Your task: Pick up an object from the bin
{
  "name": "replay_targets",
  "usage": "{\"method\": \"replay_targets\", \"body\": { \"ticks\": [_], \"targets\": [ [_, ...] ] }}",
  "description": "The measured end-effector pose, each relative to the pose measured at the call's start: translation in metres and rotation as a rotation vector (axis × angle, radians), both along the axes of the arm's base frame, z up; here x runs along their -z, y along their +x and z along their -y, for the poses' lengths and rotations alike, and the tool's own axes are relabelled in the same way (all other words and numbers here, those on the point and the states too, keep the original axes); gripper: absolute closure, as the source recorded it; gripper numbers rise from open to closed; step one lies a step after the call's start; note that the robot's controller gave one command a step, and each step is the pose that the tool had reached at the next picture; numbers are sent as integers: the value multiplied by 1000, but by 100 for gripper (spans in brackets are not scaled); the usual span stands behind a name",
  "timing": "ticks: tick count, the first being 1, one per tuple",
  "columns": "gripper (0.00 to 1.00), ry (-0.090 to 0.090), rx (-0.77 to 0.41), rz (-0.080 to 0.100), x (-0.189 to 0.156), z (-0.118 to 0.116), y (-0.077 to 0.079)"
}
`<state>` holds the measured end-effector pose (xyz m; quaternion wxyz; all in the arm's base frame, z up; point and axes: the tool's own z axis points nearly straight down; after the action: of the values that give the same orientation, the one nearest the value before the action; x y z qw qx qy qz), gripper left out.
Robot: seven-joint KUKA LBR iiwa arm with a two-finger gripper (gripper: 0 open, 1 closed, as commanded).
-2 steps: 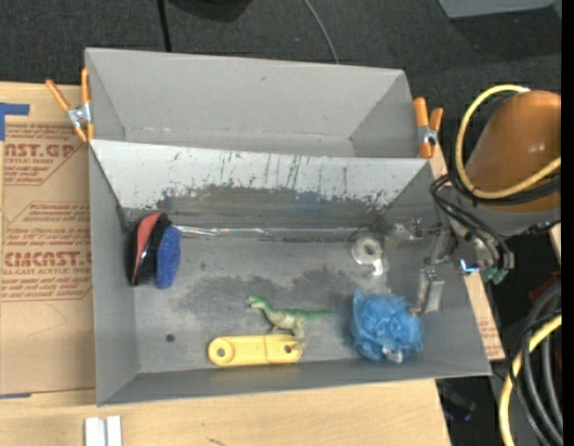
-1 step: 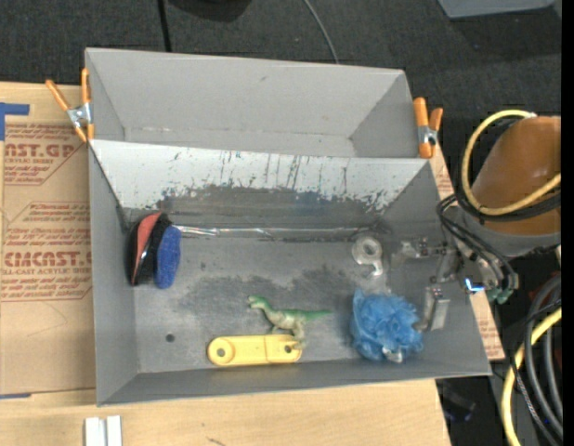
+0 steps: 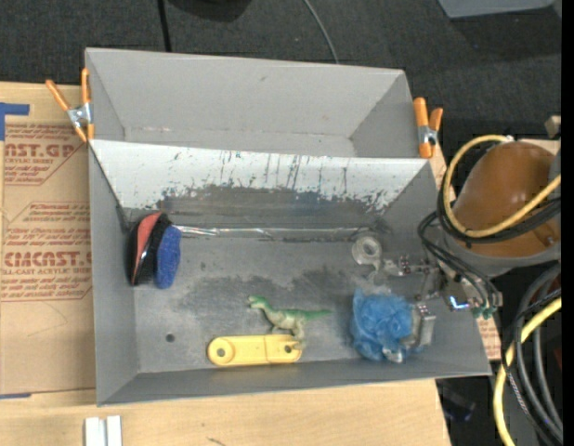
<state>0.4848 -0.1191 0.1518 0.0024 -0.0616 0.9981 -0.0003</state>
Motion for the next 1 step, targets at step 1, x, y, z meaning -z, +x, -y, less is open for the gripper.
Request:
{"method": "replay_targets", "body": {
  "ticks": [1],
  "targets": [
    [0, -1, 23, -5, 22, 1, -2]
  ]
}}
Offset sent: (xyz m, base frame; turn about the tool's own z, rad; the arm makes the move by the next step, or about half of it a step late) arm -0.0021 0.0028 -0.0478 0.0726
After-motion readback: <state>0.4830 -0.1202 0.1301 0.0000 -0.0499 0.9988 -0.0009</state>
